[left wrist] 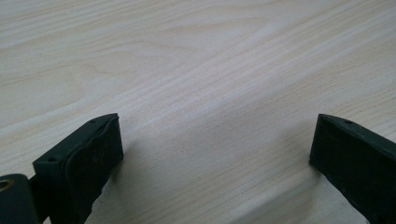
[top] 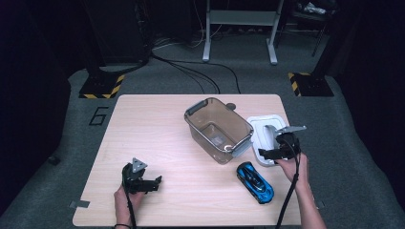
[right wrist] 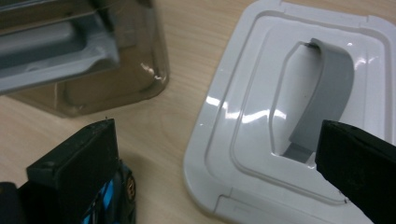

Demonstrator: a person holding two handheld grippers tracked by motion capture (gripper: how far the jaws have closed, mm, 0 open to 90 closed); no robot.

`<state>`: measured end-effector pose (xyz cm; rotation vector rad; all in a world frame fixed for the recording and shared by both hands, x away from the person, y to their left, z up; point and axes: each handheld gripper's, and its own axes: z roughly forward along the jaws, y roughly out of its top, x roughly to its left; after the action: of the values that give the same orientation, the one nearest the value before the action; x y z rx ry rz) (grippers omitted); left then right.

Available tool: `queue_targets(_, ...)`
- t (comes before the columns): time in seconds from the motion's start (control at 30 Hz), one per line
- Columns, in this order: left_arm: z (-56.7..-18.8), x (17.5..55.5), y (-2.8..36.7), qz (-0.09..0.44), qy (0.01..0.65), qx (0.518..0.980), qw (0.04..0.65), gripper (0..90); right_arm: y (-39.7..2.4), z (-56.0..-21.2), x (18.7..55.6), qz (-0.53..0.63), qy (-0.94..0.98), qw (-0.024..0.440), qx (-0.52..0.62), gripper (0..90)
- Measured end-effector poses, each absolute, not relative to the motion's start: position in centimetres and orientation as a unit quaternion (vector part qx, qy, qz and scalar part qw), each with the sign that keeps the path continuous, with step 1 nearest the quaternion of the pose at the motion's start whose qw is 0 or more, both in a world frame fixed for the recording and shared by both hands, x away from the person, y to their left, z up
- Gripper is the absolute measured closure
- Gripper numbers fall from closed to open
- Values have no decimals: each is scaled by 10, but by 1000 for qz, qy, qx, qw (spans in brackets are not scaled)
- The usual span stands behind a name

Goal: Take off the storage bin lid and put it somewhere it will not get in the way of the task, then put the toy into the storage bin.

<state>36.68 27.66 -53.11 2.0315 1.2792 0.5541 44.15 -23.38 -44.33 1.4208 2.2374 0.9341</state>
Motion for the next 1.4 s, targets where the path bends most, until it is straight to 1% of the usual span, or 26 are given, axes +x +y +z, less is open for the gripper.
queue_targets(0.27, -531, 367, 277, 213, 489, 778, 333, 26, -220, -443, 424, 328, 803, 163, 471, 0)
queue_targets(0.43, -531, 367, 277, 210, 488, 780, 331, 28, -213, -449, 417, 328, 816, 151, 452, 0)
queue_targets(0.47, -531, 367, 277, 209, 489, 780, 331, 28, -210, -451, 413, 334, 818, 141, 447, 0)
queue_targets(0.57, -531, 366, 277, 209, 489, 780, 331, 28, -207, -453, 410, 334, 820, 137, 444, 0)
queue_targets(0.73, -530, 366, 277, 209, 489, 780, 331, 29, -191, -462, 402, 327, 830, 124, 435, 0)
queue_targets(1.07, -531, 367, 277, 209, 488, 780, 331, 29, -163, -482, 402, 305, 833, 118, 447, 0)
queue_targets(1.2, -531, 366, 277, 209, 488, 780, 331, 29, -155, -489, 405, 296, 833, 109, 455, 41)
queue_targets(1.3, -530, 366, 277, 209, 489, 780, 331, 29, -152, -491, 406, 289, 828, 110, 467, 125)
queue_targets(1.4, -531, 366, 277, 209, 489, 780, 331, 29, -149, -493, 407, 280, 828, 114, 473, 158)
